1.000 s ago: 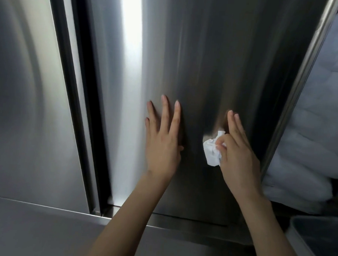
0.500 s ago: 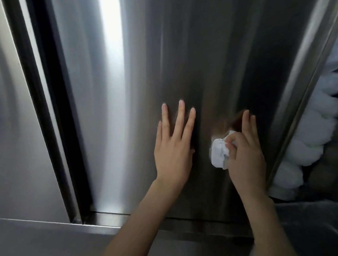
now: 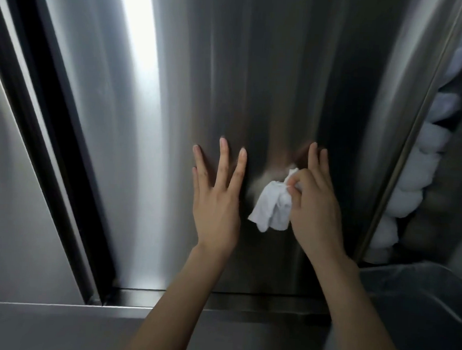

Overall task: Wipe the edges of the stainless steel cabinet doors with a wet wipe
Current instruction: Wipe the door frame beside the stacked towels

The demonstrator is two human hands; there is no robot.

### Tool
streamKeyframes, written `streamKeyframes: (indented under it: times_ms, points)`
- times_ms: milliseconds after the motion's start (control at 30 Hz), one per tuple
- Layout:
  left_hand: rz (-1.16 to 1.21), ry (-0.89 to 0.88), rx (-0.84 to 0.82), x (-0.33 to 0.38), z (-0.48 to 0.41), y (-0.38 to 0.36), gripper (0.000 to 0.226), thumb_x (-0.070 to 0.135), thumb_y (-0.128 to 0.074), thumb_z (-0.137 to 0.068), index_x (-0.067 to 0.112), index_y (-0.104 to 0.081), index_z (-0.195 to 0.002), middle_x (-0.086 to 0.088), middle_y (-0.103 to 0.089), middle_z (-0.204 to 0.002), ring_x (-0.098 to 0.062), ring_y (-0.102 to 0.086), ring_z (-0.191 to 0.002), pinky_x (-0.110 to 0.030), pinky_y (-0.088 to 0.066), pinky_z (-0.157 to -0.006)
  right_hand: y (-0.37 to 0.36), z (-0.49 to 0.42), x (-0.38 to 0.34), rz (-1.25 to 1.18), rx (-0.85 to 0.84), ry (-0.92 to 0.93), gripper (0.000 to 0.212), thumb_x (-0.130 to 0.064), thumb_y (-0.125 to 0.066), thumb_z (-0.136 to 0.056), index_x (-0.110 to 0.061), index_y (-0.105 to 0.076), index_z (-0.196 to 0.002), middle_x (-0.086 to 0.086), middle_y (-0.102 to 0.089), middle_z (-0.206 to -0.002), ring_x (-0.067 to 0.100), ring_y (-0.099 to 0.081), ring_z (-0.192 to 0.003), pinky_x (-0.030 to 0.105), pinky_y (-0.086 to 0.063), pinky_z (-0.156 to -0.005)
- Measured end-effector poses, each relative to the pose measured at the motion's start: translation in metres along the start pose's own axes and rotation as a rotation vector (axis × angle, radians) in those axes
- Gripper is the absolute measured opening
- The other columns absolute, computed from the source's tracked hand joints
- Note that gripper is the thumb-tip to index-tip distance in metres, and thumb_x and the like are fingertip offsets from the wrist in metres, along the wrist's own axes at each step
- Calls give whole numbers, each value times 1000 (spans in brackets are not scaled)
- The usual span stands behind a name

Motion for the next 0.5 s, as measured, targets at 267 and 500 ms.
streamKeyframes:
  times_ms: [267, 500]
  points:
    - [40, 3, -57, 26, 1, -7, 90, 2, -68, -87, 25, -14, -155, -7, -7, -163, -47, 0, -146, -52, -39, -109, 1, -3, 22, 95, -16, -79, 16, -11, -46, -94, -6, -58, -103, -1, 2, -157, 17, 4, -146, 43, -25, -116]
    - [115, -18, -54, 63, 2, -9, 85, -1, -60, -88, 24, -12, -153, -8, -11, -162, -46, -4, -145, -53, -41, -107, 15, -4, 37, -29, 90, -165, 10, -9, -46, -96, -6, -55, -92, 3, -2, -158, 19, 1, -146, 44, -30, -113]
Point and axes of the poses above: each hand's wrist, its own z-axis away from the middle knuckle, its own y-axis out of the back of the hand, x = y × z, the point moved 5 cm from there along -z, towards the middle knuckle
